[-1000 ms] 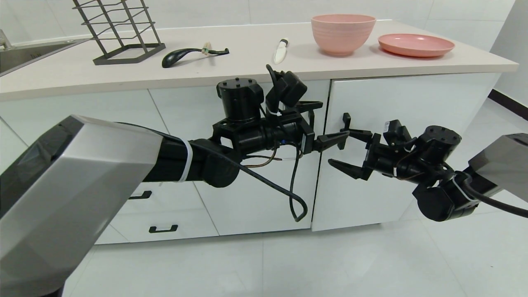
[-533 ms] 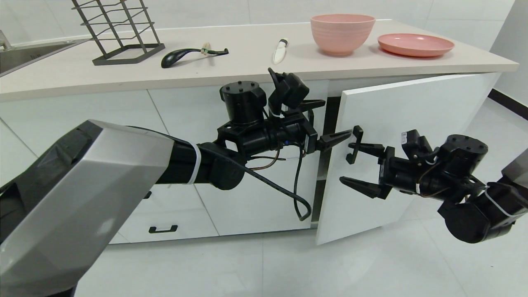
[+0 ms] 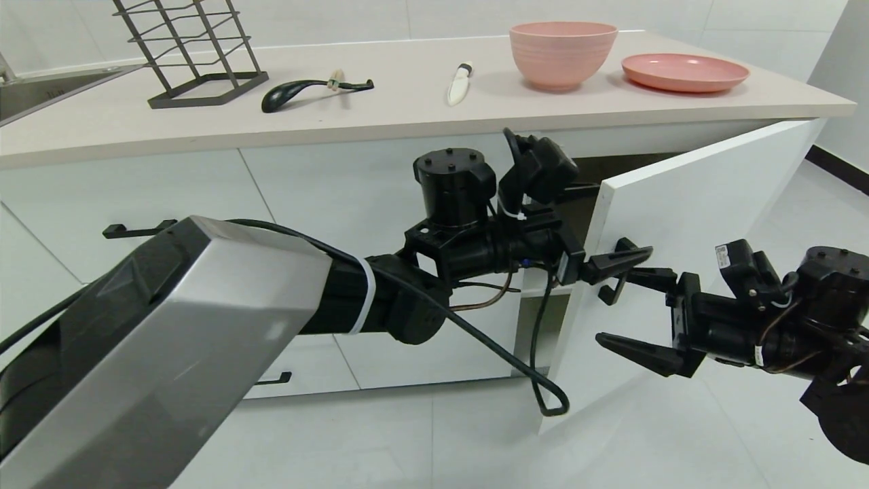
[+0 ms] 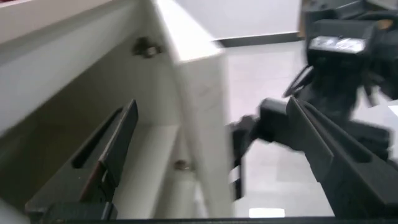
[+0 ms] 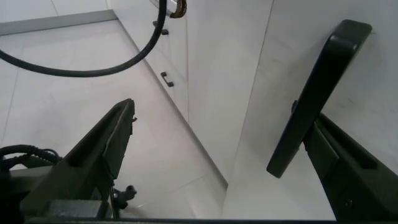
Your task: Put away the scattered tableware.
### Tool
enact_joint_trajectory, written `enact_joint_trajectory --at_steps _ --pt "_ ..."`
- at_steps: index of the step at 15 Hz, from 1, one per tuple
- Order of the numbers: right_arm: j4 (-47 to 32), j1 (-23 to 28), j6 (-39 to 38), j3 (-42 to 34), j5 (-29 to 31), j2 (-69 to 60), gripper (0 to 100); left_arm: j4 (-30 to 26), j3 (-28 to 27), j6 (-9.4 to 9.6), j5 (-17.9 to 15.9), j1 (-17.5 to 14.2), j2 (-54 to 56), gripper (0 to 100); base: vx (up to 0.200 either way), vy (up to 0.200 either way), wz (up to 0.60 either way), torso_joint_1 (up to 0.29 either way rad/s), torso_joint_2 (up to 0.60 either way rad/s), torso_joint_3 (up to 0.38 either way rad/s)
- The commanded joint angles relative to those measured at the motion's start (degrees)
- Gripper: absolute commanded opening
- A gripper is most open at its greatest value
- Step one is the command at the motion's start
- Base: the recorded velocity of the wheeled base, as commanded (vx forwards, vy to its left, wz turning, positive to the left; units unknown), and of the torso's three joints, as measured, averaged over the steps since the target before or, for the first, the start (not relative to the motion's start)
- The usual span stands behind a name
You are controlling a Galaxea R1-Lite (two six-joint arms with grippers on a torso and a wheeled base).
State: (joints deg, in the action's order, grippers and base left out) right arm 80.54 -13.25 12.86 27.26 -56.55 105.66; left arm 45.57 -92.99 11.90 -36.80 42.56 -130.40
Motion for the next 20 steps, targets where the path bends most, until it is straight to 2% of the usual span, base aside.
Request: enact_joint_trajectory --at_steps 1,3,16,20 --pt "0.4 0.4 0.1 -0.6 -0.8 -2.0 100 1.0 0.0 -1.44 0.2 2.4 0.0 100 0.000 0.000 0.00 0.000 0.00 0.000" --pt "0.4 1.5 0.1 -0.6 -0.8 -2.0 100 3.0 0.2 -3.20 0.6 3.4 -0.4 100 0.000 0.000 0.00 0.000 0.00 0.000" --pt "0.4 6.8 0.1 -0.5 -0.4 -0.1 100 3.7 0.1 -3.46 0.7 4.1 -0.9 100 0.000 0.000 0.00 0.000 0.00 0.000" --pt "0.4 7.5 1.6 -3.0 2.5 -1.1 100 3.7 0.0 -3.64 1.6 4.1 -1.3 100 0.000 0.000 0.00 0.000 0.00 0.000"
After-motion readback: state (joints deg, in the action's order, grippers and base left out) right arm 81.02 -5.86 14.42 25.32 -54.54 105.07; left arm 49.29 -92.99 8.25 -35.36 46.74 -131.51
